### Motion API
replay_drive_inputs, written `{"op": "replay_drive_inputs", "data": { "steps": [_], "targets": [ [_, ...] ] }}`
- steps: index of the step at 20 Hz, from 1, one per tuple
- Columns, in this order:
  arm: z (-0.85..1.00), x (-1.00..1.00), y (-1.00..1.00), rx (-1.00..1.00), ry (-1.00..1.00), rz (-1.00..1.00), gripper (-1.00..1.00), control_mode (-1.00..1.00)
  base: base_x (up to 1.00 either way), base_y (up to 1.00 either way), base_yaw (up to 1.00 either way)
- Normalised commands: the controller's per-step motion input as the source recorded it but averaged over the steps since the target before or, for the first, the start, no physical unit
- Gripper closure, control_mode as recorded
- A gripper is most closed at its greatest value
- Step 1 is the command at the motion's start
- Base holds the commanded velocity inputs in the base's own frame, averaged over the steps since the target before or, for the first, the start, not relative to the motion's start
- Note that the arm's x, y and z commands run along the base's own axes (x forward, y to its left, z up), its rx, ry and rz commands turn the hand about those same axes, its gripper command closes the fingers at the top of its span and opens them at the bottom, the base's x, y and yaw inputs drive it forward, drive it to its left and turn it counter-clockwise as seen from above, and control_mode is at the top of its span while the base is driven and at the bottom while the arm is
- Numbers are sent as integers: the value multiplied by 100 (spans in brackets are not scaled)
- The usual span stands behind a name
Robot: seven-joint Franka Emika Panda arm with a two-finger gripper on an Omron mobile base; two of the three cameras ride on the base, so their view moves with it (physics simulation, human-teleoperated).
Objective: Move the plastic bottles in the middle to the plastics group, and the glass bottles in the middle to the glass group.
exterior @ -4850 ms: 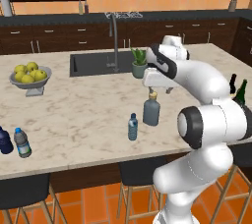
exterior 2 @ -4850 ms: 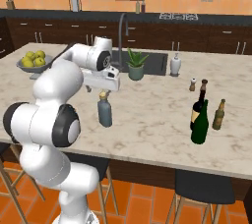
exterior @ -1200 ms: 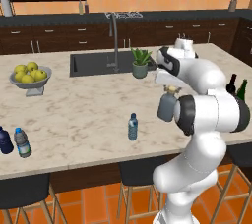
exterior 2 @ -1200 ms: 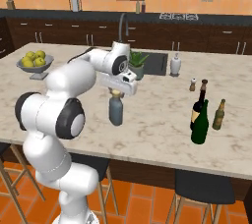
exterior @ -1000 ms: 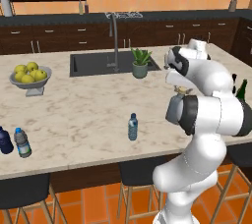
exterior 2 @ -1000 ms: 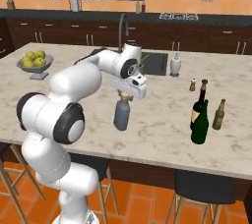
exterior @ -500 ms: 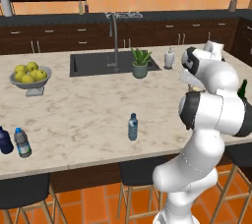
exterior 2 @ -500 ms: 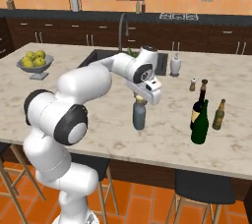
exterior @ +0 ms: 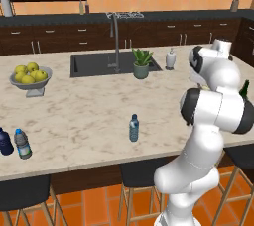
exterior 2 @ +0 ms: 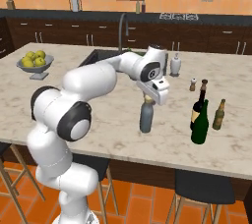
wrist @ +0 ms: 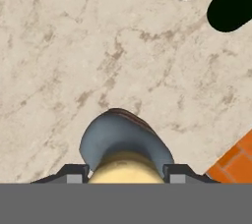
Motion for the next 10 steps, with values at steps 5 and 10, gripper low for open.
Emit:
{"op": "replay_drive_inputs", "data": {
  "steps": [5,10],
  "targets": [
    [0,0,-48,0,7,-11,100,-100,0,0,0],
    [0,26,-44,0,3,-14,100,-100,0,0,0]
  ]
}}
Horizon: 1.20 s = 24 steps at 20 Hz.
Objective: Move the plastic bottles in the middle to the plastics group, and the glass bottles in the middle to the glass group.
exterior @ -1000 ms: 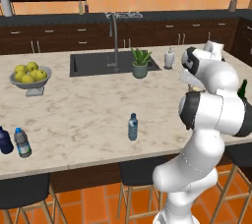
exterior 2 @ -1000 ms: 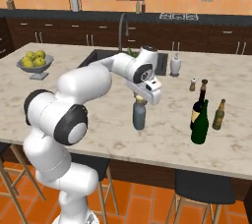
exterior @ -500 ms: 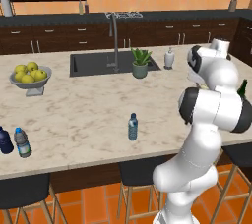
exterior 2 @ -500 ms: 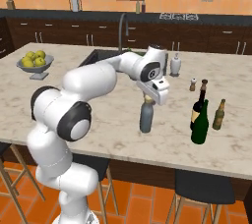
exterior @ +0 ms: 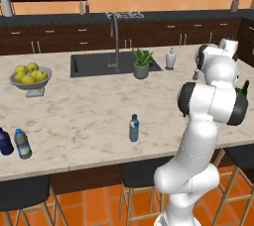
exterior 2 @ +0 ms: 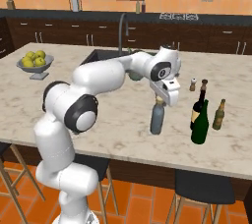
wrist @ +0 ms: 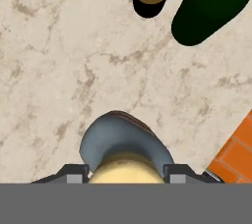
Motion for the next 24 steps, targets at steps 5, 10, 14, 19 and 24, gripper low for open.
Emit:
{"op": "replay_drive_inputs", "data": {
  "steps": [5,10,14,19,24],
  "targets": [
    [0,25,-49,0,0,-16,100,-100,0,0,0],
    [3,1,-27,0,0,-12,100,-100,0,0,0],
    [0,0,-26,0,0,-10,100,-100,0,0,0],
    [-11,0,-10,0,0,-8,100,-100,0,0,0],
    [-32,0,0,0,-1,-7,100,-100,0,0,0]
  ]
}}
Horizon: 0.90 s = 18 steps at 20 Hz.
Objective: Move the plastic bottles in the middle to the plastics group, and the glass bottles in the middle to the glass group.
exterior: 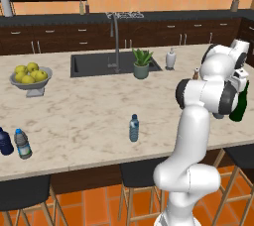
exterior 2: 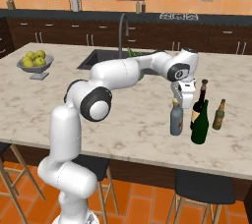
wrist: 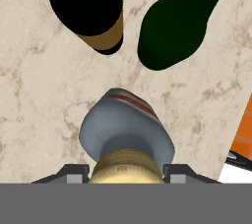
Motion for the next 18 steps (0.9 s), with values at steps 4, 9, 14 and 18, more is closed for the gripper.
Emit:
{"op": "replay_drive_inputs", "data": {
  "steps": [4,9,14,18],
  "targets": [
    [-15,12,-5,0,-1,-5,100,-100,0,0,0],
    [0,27,-4,0,0,-3,100,-100,0,0,0],
    [0,13,-11,0,0,0,100,-100,0,0,0],
    [0,12,-25,0,0,0,100,-100,0,0,0]
  ]
}}
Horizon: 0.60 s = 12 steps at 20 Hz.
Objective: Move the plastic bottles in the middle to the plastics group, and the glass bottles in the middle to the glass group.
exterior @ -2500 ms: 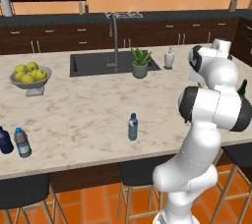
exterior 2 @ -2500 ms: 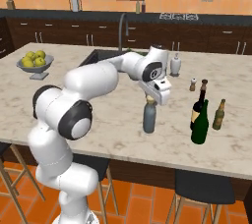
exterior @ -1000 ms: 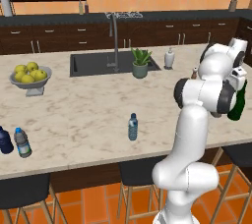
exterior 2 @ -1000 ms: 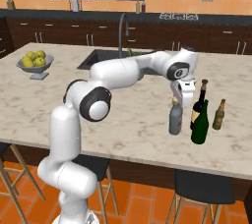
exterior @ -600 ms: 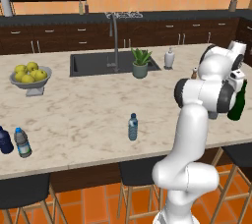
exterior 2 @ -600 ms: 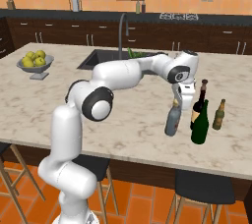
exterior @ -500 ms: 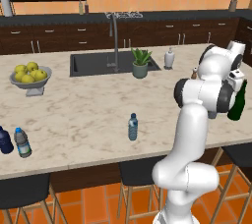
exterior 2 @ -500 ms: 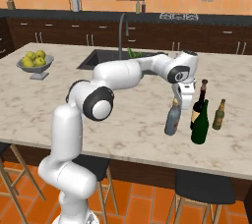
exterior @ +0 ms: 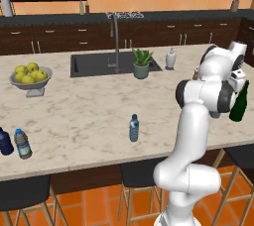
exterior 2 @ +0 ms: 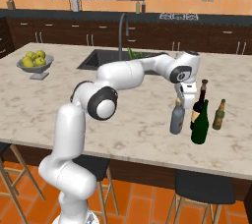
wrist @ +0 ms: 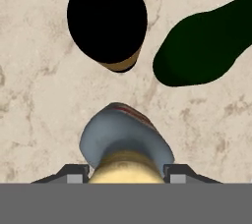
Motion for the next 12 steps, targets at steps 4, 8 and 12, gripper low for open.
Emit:
{"op": "replay_drive_inputs", "data": {
  "steps": [4,8,12],
  "targets": [
    [0,14,-24,0,0,0,100,-100,0,0,0],
    [0,11,-6,0,0,0,100,-100,0,0,0],
    [0,0,0,0,0,4,100,-100,0,0,0]
  ]
}}
